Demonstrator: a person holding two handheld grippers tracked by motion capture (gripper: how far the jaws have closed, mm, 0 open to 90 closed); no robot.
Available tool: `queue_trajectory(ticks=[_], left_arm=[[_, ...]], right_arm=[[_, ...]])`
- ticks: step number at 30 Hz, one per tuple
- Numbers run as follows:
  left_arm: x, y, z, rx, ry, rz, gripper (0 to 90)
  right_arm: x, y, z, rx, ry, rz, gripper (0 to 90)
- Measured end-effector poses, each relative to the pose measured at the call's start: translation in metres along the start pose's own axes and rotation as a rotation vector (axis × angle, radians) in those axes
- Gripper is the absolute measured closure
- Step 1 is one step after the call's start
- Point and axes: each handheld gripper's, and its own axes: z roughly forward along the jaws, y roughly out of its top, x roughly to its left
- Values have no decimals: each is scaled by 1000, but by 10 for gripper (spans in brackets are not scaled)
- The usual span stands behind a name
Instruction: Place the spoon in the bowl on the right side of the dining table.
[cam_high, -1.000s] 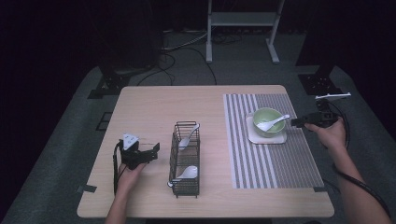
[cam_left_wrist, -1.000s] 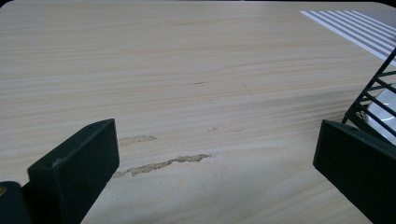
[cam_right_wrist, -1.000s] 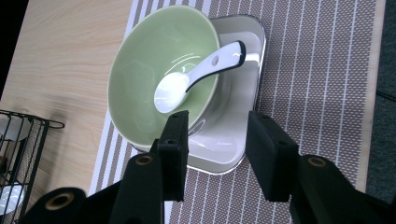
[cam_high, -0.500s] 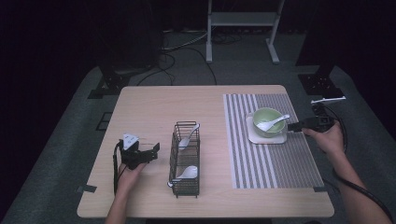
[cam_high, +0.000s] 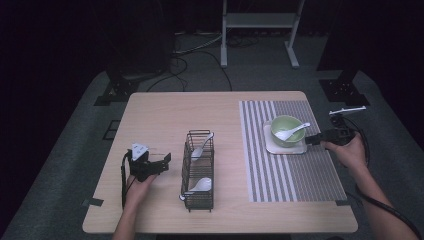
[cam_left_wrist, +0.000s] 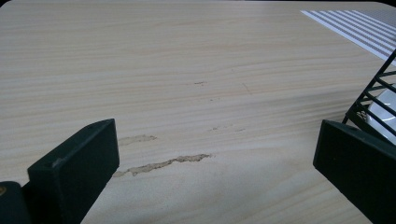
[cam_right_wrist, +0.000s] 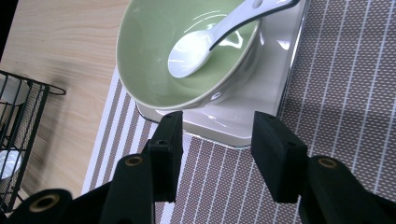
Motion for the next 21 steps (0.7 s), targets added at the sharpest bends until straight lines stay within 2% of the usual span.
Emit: queue_trajectory(ticks=[21], left_arm=[[0,0,0,1,0,4,0]], right_arm=[[18,-9,7,32,-8,-55,425]])
